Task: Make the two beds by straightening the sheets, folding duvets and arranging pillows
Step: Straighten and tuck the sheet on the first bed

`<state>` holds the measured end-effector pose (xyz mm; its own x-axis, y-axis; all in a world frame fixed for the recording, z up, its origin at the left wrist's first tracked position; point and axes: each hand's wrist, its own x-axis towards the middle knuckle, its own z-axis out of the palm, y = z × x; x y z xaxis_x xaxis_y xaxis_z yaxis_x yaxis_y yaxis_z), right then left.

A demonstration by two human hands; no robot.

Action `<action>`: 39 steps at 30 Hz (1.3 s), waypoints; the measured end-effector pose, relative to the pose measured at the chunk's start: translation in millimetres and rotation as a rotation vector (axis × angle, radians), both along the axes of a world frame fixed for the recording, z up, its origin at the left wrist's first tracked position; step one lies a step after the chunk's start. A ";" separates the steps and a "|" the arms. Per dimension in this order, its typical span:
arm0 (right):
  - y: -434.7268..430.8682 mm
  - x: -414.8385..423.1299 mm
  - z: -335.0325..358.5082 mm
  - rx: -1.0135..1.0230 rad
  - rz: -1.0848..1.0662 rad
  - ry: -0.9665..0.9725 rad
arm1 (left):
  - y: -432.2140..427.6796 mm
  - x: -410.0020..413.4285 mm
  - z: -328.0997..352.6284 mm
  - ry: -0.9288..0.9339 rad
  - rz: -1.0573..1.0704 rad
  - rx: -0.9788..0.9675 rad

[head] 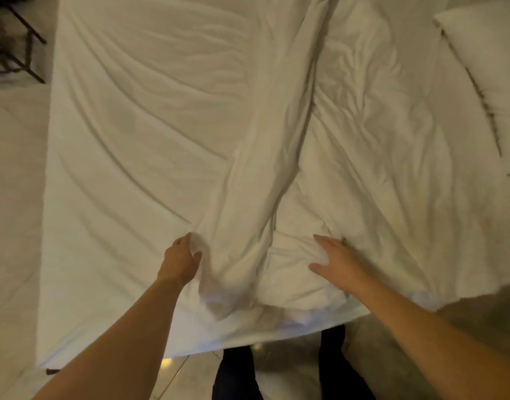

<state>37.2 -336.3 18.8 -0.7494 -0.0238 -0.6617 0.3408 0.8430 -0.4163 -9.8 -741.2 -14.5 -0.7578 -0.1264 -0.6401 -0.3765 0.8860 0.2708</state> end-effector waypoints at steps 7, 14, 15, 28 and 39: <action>-46.1 22.3 -29.7 0.249 -0.197 0.068 | -41.4 -18.8 -42.4 0.042 -0.116 -0.040; -60.4 33.3 -30.3 0.191 -0.254 0.255 | -53.8 -17.0 -32.5 0.064 0.035 0.146; -61.2 33.4 -26.1 0.174 -0.251 0.281 | -59.2 -13.5 -26.7 0.106 0.066 0.151; -110.6 27.0 45.5 0.075 -0.203 0.535 | -221.6 56.6 84.0 0.459 0.363 -0.111; -267.6 51.6 55.9 -0.046 -0.128 0.489 | -370.9 174.3 74.7 0.379 0.522 -0.174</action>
